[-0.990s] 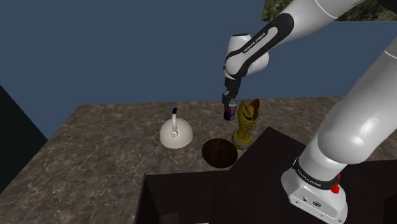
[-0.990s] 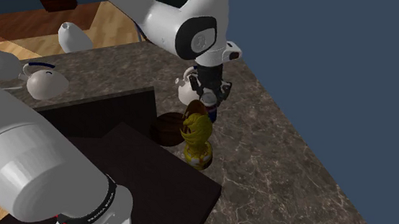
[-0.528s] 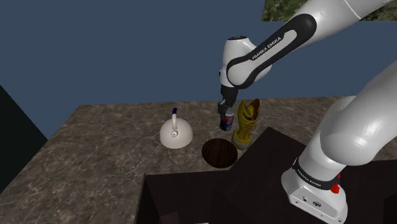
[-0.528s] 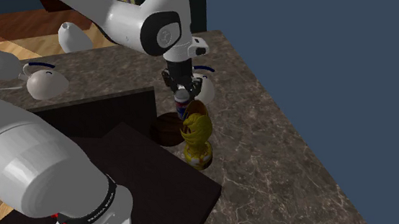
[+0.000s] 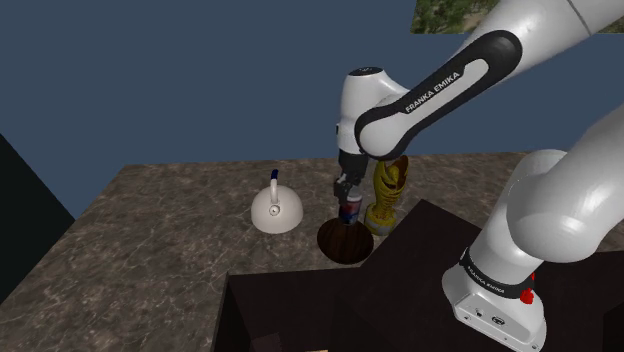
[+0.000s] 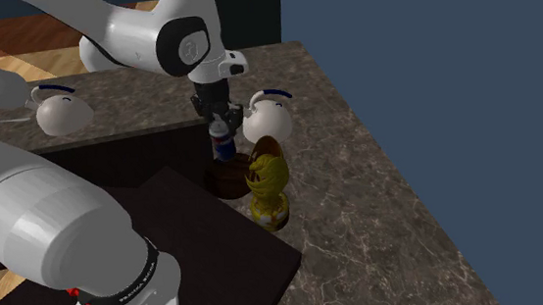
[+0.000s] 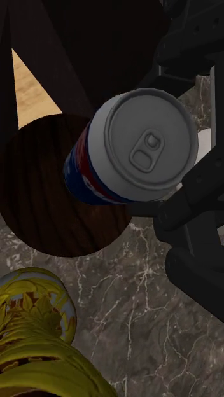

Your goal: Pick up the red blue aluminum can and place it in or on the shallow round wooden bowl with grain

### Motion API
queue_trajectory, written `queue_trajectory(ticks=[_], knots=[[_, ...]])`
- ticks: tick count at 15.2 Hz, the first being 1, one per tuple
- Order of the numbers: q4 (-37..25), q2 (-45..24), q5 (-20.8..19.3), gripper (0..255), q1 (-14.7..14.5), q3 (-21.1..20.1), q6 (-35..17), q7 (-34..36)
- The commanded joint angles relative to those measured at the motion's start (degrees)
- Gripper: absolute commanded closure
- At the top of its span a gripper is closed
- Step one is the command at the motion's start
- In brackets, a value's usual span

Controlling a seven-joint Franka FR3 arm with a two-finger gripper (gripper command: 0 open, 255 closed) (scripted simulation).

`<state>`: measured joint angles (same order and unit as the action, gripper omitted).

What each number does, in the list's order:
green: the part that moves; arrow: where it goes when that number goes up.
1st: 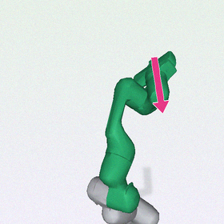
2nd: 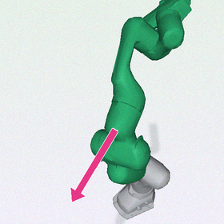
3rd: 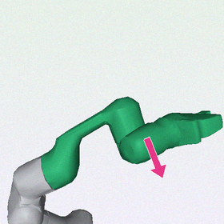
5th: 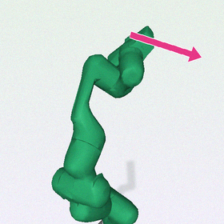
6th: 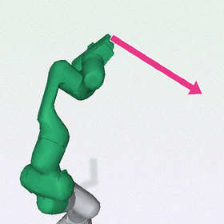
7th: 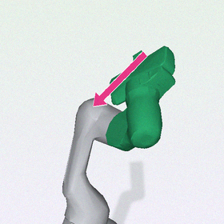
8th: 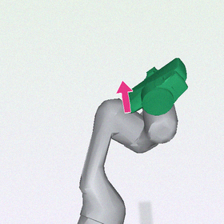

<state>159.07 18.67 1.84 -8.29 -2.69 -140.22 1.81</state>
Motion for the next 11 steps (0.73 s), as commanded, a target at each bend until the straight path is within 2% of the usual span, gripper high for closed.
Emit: queue_trajectory(ticks=[1,11], knots=[[0.63,-1.27,0.08,255,-0.11,-0.19,-1.95,0.25],[2.14,-10.43,-0.19,255,0.05,-0.39,-12.62,0.43]])
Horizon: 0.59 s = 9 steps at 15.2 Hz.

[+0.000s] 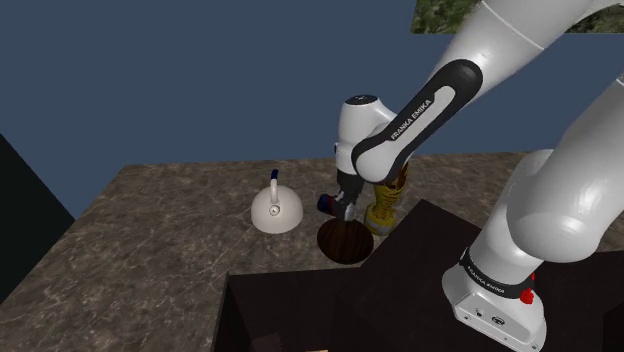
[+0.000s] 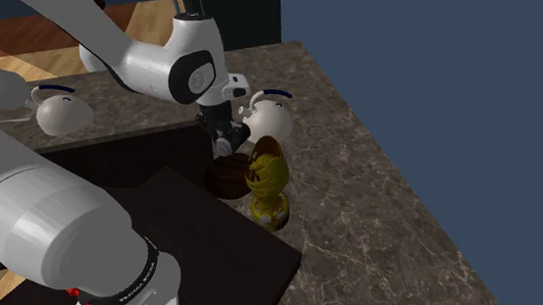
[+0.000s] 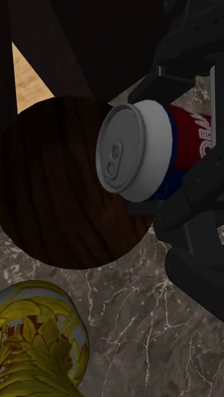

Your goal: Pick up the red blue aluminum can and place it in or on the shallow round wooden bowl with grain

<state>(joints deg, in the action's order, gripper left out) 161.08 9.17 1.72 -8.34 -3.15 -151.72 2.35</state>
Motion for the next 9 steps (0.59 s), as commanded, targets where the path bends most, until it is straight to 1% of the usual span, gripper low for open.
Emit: queue_trajectory(ticks=[1,6,9], knots=[[0.18,-1.94,-0.12,255,0.11,0.06,-2.19,-0.07],[0.22,-6.81,-0.5,255,0.23,0.01,-7.09,0.17],[0.22,-6.81,-0.5,255,0.23,0.01,-7.09,0.17]])
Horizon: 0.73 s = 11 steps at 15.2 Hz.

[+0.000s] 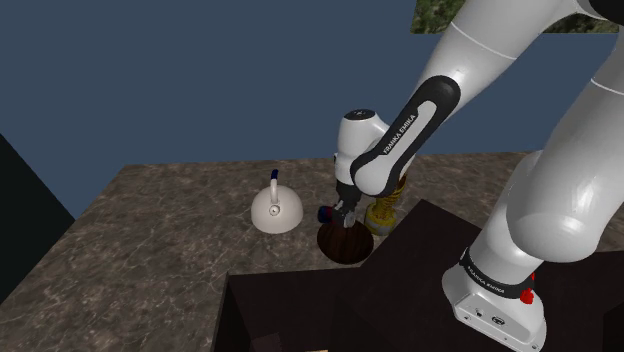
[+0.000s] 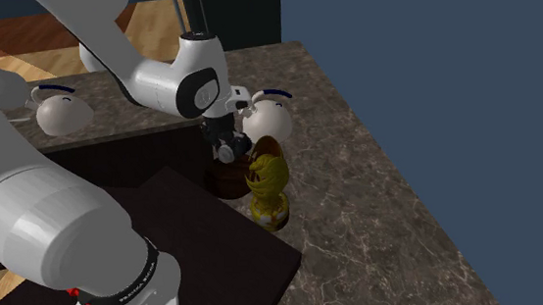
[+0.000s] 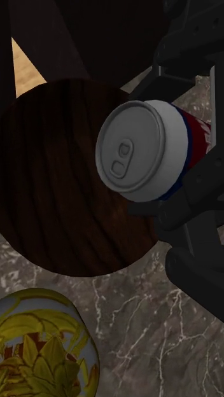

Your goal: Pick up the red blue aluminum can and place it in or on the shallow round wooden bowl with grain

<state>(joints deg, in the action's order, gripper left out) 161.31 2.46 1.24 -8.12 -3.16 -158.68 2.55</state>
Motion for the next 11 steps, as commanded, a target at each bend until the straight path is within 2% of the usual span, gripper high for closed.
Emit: queue_trajectory(ticks=[1,5,6,11], knots=[[-0.01,-0.1,-0.01,255,0.02,0.02,-0.14,-0.02],[-0.01,-0.1,-0.01,255,0.02,0.02,-0.14,-0.02],[0.0,-0.1,-0.01,0,0.02,0.02,-0.14,-0.03],[-0.01,-0.11,-0.01,0,0.02,0.02,-0.14,-0.03]])
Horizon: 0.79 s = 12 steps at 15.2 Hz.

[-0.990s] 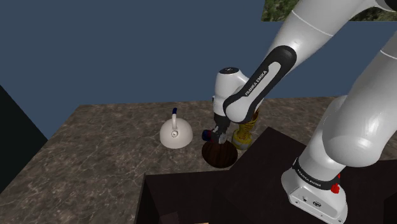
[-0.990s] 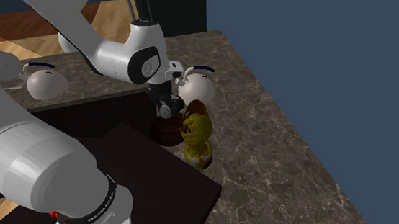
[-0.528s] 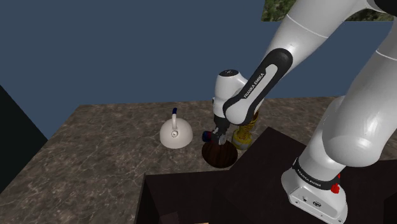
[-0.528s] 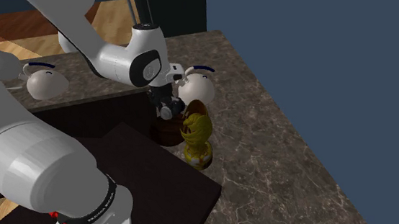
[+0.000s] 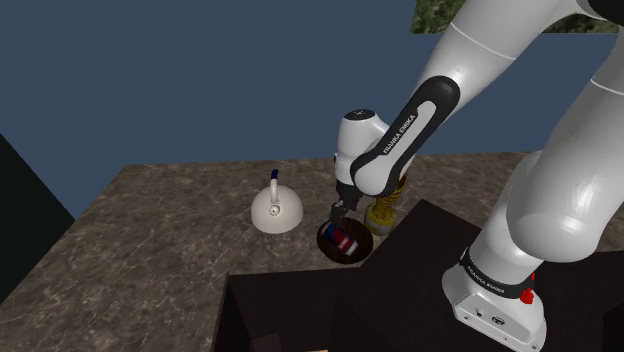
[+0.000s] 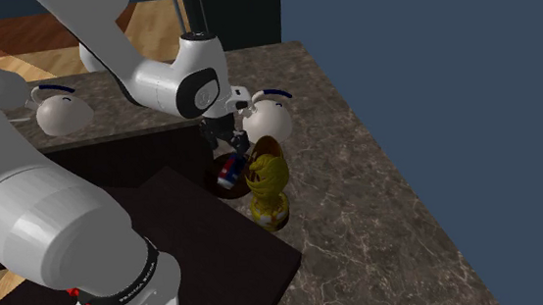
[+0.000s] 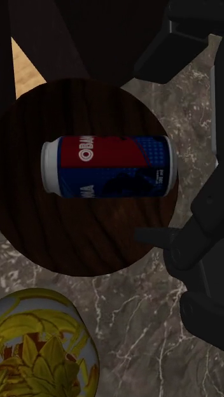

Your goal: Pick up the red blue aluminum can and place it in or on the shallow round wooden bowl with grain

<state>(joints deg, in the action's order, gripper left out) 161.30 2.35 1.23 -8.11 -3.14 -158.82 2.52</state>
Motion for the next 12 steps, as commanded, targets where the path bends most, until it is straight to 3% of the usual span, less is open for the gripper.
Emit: queue_trajectory(ticks=[1,4,12], knots=[[0.02,2.68,0.23,0,-0.04,0.0,2.66,-0.16],[-0.5,9.64,0.59,0,-0.15,0.1,10.13,-0.42],[-0.5,9.64,0.59,0,-0.17,0.12,10.13,-0.42]])
